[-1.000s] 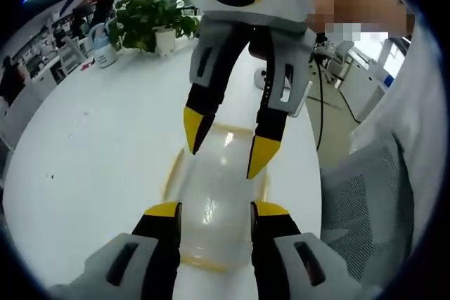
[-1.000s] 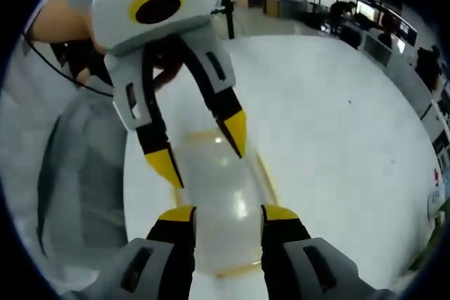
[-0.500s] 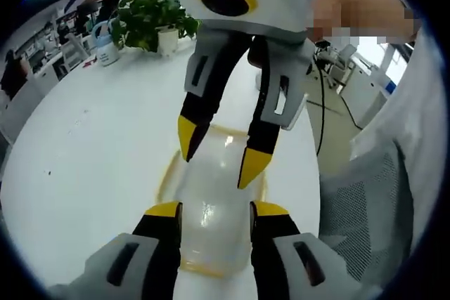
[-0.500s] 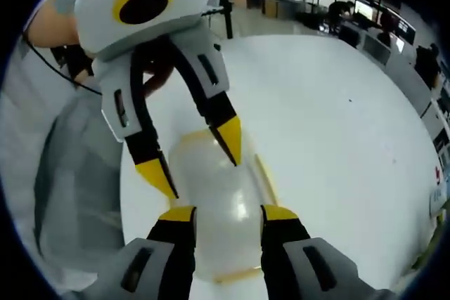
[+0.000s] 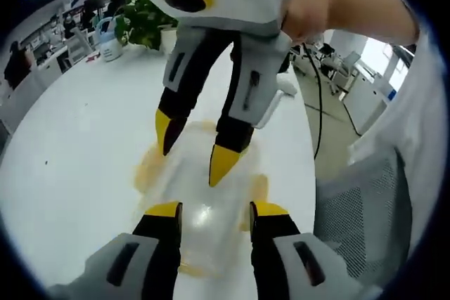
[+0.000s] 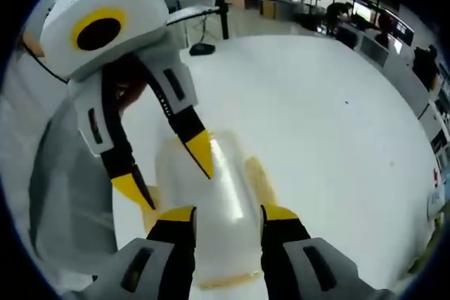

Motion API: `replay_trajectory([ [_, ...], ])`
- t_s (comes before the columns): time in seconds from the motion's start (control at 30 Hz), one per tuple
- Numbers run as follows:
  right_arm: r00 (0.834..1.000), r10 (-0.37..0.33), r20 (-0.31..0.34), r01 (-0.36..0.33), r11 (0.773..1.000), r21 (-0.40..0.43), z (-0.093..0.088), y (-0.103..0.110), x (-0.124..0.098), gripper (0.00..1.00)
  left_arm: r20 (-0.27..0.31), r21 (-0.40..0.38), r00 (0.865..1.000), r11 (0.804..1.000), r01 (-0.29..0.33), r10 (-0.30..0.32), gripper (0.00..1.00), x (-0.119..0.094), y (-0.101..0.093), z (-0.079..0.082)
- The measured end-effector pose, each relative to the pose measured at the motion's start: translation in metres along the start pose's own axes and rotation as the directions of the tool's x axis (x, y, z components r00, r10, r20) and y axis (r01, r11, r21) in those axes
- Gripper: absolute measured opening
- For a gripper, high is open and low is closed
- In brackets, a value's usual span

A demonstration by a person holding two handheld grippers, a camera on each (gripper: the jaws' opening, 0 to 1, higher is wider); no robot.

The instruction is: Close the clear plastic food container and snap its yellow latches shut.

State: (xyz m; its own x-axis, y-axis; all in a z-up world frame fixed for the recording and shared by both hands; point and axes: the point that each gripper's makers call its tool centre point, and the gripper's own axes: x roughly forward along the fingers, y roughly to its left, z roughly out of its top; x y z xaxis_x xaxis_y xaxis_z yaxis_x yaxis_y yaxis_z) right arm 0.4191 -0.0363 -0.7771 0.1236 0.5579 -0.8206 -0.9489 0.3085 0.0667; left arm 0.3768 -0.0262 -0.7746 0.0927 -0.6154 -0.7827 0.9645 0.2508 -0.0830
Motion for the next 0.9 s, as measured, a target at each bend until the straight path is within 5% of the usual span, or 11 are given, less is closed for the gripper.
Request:
replay_trajectory([
  [0.9, 1.0, 0.019, -0.023, -0.019, 1.0, 0.0, 0.003, -0.011, 0.015, 0.37, -0.013, 0.038, 0.999, 0.998, -0.053, 0.053, 0.42, 0.005, -0.015, -0.006],
])
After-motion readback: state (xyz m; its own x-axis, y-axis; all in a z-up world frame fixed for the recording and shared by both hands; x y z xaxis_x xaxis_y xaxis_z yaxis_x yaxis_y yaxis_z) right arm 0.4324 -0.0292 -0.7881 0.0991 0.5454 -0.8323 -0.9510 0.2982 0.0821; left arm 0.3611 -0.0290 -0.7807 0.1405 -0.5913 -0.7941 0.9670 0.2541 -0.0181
